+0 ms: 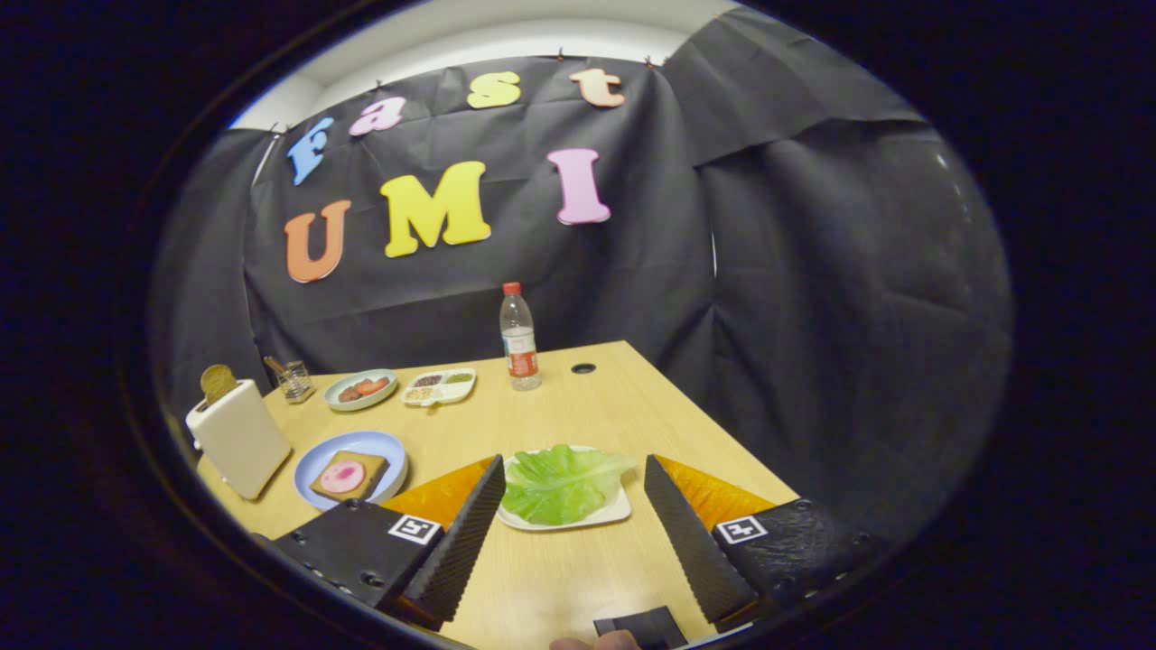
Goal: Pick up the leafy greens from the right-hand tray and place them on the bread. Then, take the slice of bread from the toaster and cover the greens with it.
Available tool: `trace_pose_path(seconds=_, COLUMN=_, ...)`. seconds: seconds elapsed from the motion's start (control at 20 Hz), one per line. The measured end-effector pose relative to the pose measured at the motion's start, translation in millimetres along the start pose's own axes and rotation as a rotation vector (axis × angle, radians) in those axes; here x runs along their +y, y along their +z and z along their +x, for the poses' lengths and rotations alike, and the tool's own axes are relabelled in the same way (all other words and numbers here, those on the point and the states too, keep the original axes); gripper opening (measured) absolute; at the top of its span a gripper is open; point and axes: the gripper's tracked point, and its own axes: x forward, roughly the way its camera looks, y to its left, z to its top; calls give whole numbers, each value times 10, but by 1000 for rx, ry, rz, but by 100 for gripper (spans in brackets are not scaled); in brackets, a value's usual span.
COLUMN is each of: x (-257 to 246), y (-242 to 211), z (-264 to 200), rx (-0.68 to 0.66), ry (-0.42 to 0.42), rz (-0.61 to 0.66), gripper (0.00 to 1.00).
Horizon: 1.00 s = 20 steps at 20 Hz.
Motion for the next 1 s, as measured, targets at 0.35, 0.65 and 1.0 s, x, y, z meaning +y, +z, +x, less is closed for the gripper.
trace_pose_path(seconds=0.35, x=-279, y=-303, z=824, rx=198, ry=-12, rz=283, gripper=96)
trace_pose_path(seconds=0.65, x=-290, y=-373, z=1201, rx=254, ry=-10, rz=426, gripper=96)
trace_pose_path(seconds=1.0, x=-372, y=-416, z=1417, rx=294, ry=-11, rz=534, gripper=63)
